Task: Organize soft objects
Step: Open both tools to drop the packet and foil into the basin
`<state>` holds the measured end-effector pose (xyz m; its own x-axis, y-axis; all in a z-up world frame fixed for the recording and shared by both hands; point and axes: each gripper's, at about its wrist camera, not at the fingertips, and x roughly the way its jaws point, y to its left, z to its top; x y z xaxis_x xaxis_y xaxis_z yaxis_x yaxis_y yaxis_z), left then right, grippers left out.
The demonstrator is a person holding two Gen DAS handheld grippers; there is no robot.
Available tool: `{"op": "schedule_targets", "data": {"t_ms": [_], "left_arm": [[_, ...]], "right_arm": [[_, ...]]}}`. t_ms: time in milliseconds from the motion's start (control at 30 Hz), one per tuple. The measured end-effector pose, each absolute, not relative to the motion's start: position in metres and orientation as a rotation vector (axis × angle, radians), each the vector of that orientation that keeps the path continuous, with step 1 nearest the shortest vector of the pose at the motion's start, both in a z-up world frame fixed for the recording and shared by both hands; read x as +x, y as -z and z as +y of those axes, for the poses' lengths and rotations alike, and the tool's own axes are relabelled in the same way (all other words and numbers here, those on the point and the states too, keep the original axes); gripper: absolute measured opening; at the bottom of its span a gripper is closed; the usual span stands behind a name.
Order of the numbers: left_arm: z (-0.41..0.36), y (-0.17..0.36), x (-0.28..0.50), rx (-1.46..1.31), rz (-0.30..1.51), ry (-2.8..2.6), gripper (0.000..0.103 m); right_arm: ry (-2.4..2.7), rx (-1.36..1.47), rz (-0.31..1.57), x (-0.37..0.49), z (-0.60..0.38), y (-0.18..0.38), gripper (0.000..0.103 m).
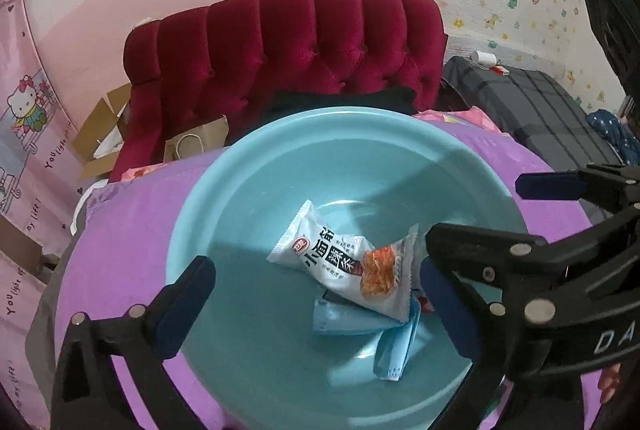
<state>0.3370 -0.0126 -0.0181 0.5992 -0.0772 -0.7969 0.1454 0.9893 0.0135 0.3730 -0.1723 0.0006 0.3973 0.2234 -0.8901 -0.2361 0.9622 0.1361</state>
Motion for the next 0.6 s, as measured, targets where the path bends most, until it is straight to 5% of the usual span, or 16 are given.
{"op": "schedule_targets", "data": {"t_ms": [600], "left_arm": [[-0.007,-0.019,0.277,0.086,0.871,0.137,0.103]], "right_arm": [[-0.275,-0.025,1.081,0.302,-0.177,-0.034,0.103]]}}
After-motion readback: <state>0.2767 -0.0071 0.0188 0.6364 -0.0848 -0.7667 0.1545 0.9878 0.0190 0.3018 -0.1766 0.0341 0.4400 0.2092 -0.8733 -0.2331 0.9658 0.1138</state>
